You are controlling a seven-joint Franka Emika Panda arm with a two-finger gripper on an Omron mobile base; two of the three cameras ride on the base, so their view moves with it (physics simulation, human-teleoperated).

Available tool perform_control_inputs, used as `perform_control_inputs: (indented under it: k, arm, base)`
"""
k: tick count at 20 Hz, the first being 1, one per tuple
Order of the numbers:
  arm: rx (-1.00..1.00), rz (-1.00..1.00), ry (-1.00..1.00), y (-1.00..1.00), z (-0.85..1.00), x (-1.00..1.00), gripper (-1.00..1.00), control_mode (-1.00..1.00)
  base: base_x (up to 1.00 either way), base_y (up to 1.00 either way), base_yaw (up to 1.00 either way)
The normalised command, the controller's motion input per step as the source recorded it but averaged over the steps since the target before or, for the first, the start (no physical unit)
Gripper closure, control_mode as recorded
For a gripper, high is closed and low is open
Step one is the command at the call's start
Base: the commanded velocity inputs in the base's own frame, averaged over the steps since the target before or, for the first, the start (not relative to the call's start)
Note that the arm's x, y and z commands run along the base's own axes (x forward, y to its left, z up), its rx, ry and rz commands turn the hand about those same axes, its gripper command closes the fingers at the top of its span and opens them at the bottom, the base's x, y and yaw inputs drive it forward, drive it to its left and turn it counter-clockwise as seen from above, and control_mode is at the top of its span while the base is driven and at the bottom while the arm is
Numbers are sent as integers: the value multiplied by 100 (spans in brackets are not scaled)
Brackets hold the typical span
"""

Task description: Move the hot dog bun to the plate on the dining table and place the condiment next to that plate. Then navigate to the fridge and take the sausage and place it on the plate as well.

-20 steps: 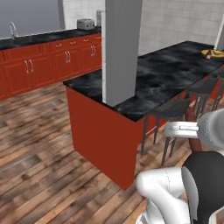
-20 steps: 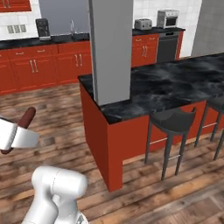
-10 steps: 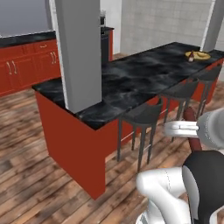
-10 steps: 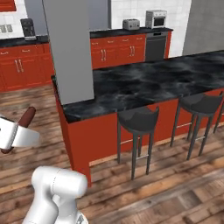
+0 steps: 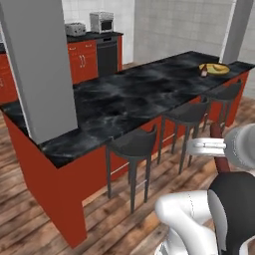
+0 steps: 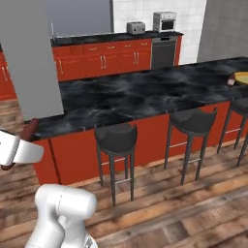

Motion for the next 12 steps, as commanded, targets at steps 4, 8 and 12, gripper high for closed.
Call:
perform_control_inputs:
  k: [4, 8, 12]
  arm:
    - [0, 0, 0, 0, 0, 0, 100, 100]
    - [0, 0, 0, 0, 0, 0, 100, 100]
    - [0, 0, 0, 0, 0, 0, 100, 100]
  base:
    - [42, -100, 10]
    - [43, -100, 10]
    - [45, -100, 11]
